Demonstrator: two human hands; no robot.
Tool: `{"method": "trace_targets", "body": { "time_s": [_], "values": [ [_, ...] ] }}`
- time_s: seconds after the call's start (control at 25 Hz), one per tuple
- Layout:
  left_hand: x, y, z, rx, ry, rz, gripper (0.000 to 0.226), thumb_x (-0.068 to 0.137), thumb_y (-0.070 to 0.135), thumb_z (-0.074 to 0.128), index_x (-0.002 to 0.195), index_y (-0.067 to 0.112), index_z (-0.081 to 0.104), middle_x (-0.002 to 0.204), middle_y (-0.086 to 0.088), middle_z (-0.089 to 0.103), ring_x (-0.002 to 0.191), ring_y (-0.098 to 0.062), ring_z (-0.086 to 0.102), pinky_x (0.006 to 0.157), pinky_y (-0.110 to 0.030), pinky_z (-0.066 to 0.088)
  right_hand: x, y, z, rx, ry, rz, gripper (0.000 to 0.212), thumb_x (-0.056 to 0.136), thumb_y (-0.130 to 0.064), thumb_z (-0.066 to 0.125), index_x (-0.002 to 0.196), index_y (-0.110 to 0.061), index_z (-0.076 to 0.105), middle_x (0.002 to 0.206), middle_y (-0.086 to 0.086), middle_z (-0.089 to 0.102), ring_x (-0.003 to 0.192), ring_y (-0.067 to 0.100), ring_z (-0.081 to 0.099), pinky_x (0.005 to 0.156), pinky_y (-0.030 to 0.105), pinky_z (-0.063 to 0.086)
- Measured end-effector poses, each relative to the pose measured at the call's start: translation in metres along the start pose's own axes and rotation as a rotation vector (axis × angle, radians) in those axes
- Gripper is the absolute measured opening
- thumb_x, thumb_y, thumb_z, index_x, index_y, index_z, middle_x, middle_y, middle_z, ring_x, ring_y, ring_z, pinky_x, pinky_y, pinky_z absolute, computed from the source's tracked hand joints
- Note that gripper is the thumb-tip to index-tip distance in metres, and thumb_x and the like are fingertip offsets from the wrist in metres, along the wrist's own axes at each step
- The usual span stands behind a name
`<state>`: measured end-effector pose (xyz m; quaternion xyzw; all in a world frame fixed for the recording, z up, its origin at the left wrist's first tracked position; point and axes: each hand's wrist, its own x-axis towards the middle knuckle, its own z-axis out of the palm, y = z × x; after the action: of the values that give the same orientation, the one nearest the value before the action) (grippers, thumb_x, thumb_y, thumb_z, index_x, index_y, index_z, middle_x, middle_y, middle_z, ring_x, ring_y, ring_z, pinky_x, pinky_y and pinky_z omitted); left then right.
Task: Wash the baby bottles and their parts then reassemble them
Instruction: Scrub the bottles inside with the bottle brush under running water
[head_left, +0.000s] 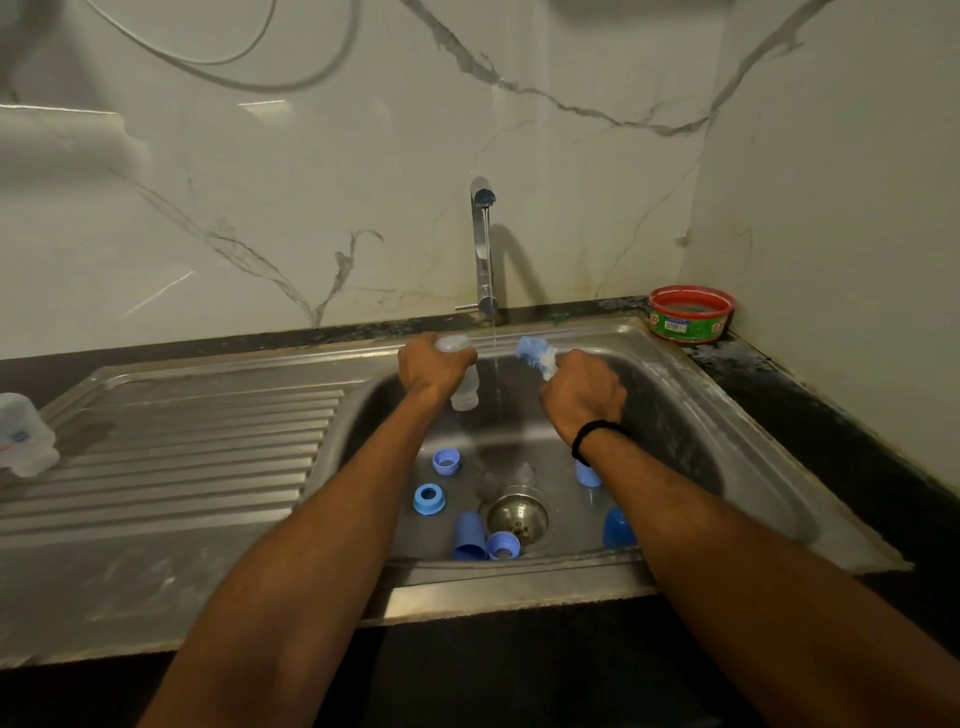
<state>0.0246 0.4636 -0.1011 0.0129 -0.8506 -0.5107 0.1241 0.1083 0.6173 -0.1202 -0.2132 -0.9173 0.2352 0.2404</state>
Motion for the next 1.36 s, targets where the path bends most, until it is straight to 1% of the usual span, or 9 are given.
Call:
{"method": "trace_targets", "body": {
  "time_s": [0.2,0.36,0.52,0.64,0.8,1.0,1.2,1.28,1.36],
  "values": [
    [0.0,0.002,-0.007,0.118,-0.092,-0.017,0.06,0.083,0.025,0.081,0.135,0.002,0.059,0.131,-0.017,0.063,0.117,-0.033,0.061,0.098,-0.039,0.051,0.0,-0.001,0.002,-0.003,0.003,0.001,0.023,0.091,-0.028,0.065,0.11,-0.015,0.065,0.101,0.006,0.068,0.091,0.023,0.065,0.075,0.036,0.053],
    [0.011,0.001,-0.015,0.051,-0.151,-0.132,0.057,0.075,0.036,0.086,0.117,0.002,0.067,0.117,-0.016,0.069,0.092,-0.027,0.066,0.082,-0.036,0.059,-0.001,-0.002,0.002,-0.003,0.004,-0.001,0.023,0.092,-0.028,0.065,0.111,-0.015,0.065,0.101,0.006,0.068,0.091,0.023,0.065,0.074,0.034,0.051],
    [0.013,-0.005,-0.023,0.244,-0.126,-0.164,0.074,0.07,0.04,0.088,0.126,0.003,0.057,0.119,-0.016,0.065,0.102,-0.03,0.065,0.088,-0.04,0.059,-0.001,-0.002,0.001,-0.004,-0.006,0.003,0.022,0.092,-0.027,0.065,0.111,-0.015,0.065,0.101,0.006,0.068,0.091,0.022,0.064,0.07,0.031,0.047],
    [0.012,-0.001,-0.026,0.341,-0.099,-0.142,0.069,0.071,0.041,0.088,0.122,0.003,0.06,0.117,-0.015,0.066,0.104,-0.03,0.065,0.091,-0.042,0.057,-0.002,-0.002,0.0,-0.004,-0.007,0.01,0.023,0.092,-0.027,0.065,0.111,-0.014,0.064,0.101,0.006,0.067,0.092,0.022,0.064,0.07,0.03,0.046],
    [0.011,0.007,-0.028,0.343,-0.091,-0.107,0.065,0.072,0.044,0.087,0.119,0.004,0.064,0.116,-0.013,0.068,0.102,-0.029,0.066,0.089,-0.039,0.057,-0.003,-0.003,0.0,-0.008,-0.003,0.008,0.021,0.092,-0.027,0.064,0.109,-0.015,0.064,0.1,0.006,0.067,0.091,0.022,0.064,0.068,0.03,0.045],
    [0.001,0.013,-0.032,0.287,-0.075,-0.045,0.049,0.081,0.036,0.081,0.117,0.005,0.066,0.117,-0.014,0.068,0.096,-0.025,0.06,0.085,-0.034,0.051,-0.008,-0.009,-0.004,0.026,-0.002,0.009,0.023,0.092,-0.027,0.065,0.111,-0.014,0.064,0.1,0.006,0.067,0.091,0.023,0.065,0.074,0.033,0.051],
    [-0.026,0.006,-0.041,0.242,-0.001,-0.072,0.053,0.082,0.034,0.081,0.122,0.006,0.062,0.123,-0.014,0.065,0.112,-0.029,0.062,0.082,-0.033,0.047,-0.023,-0.024,-0.016,-0.015,-0.082,-0.084,0.02,0.094,-0.024,0.058,0.11,-0.013,0.065,0.108,0.01,0.068,0.1,0.029,0.064,0.081,0.035,0.049],
    [-0.038,0.007,-0.052,0.215,0.044,-0.071,0.053,0.081,0.035,0.081,0.122,0.007,0.063,0.124,-0.013,0.066,0.112,-0.029,0.062,0.086,-0.035,0.049,-0.033,-0.037,-0.027,0.024,-0.13,-0.109,0.026,0.098,-0.029,0.054,0.115,-0.013,0.065,0.115,0.011,0.067,0.107,0.029,0.062,0.086,0.035,0.046],
    [-0.047,0.009,-0.069,0.195,0.07,-0.073,0.055,0.08,0.035,0.081,0.123,0.007,0.064,0.125,-0.014,0.067,0.113,-0.03,0.063,0.091,-0.037,0.051,-0.042,-0.046,-0.038,0.034,-0.125,-0.127,0.028,0.098,-0.03,0.054,0.12,-0.015,0.064,0.119,0.011,0.066,0.11,0.03,0.062,0.09,0.036,0.047]
  ]
}}
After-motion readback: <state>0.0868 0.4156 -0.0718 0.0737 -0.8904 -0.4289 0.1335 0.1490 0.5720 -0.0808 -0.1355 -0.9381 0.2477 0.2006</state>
